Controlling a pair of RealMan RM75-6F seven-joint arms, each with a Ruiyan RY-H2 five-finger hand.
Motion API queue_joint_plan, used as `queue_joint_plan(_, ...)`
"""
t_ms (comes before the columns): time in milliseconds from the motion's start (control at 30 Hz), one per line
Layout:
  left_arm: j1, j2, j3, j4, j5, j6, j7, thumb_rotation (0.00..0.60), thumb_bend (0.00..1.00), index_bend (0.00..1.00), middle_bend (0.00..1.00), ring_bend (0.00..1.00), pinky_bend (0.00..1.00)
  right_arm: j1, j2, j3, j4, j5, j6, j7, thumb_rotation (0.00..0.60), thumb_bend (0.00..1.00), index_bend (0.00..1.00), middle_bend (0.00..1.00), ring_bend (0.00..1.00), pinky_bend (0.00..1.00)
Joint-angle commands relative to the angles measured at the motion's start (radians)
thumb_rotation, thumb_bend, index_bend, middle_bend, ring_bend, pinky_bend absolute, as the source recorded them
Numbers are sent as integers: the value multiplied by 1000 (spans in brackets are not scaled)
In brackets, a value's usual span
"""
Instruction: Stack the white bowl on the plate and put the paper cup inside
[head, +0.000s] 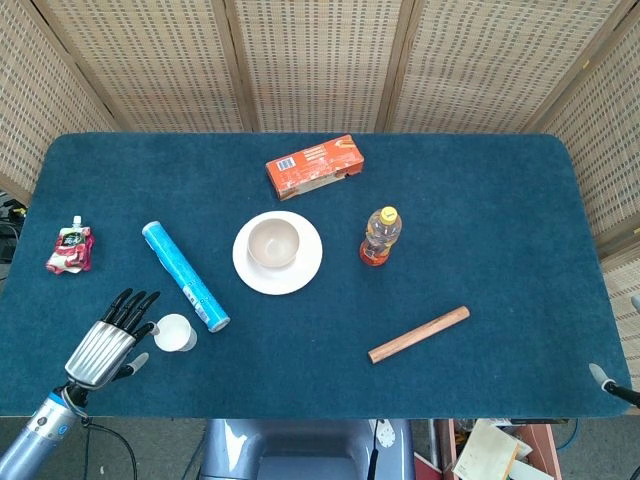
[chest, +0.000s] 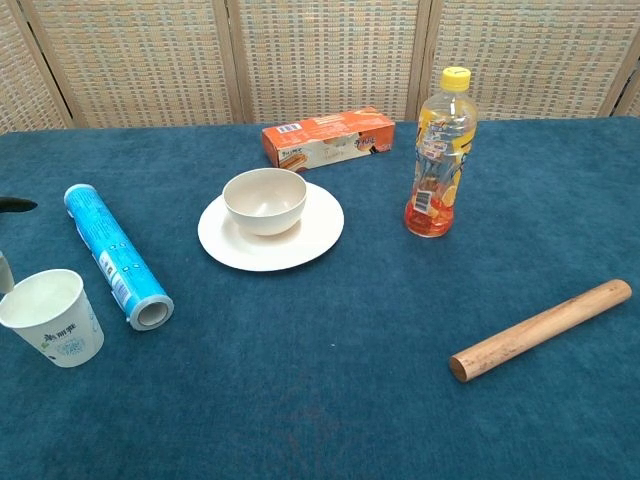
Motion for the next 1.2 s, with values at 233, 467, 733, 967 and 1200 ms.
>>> queue_joint_plan(233,-24,-48,-18,25,-9,-58,27,600,293,443,0,0,0,-1,0,0,1,-2,2,3,600,170,0,0,0,0)
queue_joint_plan(467,-41,-105,-32,73,-7,-84,43,600,379,582,0,0,0,-1,2,0,-2,-4,3,3,600,170,0,0,0,0)
queue_joint_plan(733,-41,-140,-34,118,10,-64,44,600,451,652,0,0,0,-2,1,-1,-1,-5,5,4,600,170,0,0,0,0)
queue_joint_plan(967,-40,-117,-47,98,12,-32,19,600,463,658,0,0,0,-1,0,-2,-2,-8,5,1,600,170,0,0,0,0)
queue_joint_plan(1200,-101,-34,-115,-41,-12,-65,41,600,463,658,0,0,0,0,1,-3,-3,-8,1,0,600,170,0,0,0,0)
